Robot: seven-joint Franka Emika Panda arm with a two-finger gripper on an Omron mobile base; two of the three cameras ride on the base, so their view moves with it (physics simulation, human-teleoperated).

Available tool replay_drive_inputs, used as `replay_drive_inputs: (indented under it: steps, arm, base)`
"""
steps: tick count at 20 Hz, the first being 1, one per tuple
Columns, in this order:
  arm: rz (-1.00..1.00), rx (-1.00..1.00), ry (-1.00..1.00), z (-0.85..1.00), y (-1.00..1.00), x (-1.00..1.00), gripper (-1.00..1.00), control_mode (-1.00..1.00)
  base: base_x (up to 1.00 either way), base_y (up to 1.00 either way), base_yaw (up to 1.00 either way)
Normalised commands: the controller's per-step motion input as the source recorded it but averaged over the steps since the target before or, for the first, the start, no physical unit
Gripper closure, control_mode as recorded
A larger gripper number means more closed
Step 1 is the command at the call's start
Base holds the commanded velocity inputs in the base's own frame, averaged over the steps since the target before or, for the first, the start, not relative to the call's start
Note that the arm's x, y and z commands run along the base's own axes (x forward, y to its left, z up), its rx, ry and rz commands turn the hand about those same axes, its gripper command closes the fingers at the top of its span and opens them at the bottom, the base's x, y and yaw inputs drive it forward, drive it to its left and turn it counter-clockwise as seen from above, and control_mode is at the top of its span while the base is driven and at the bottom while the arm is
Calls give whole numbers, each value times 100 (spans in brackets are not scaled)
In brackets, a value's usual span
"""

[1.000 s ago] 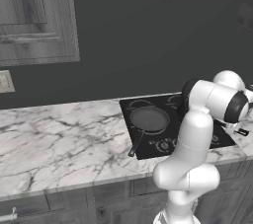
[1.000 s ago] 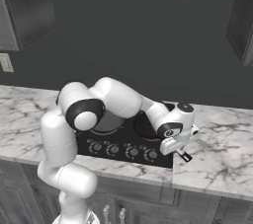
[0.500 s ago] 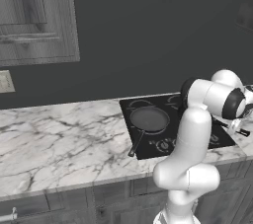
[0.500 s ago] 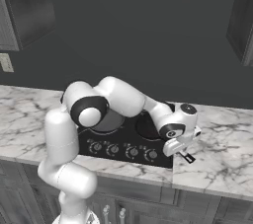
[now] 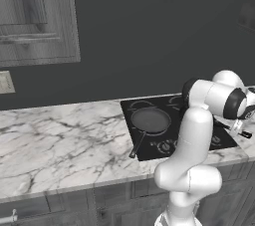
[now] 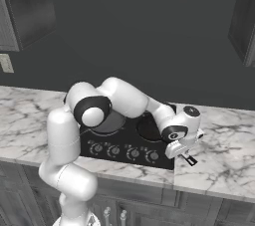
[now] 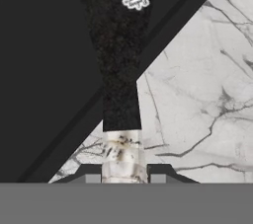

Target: Place both pans onto different burners. Then place the lemon wedge and the chicken drumstick on different pans.

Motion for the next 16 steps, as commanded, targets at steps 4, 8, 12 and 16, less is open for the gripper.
replay_drive_inputs:
  steps: [4,8,12,16]
  arm:
    - [0,0,0,0,0,0,100,-100]
    - [0,0,0,0,0,0,-100,-100]
    - [0,0,0,0,0,0,-100,-100]
    - [0,0,-1,0,0,0,-100,-100]
  base:
    - [0,0,0]
    - [0,0,0]
    - [0,0,0]
    - [0,0,0]
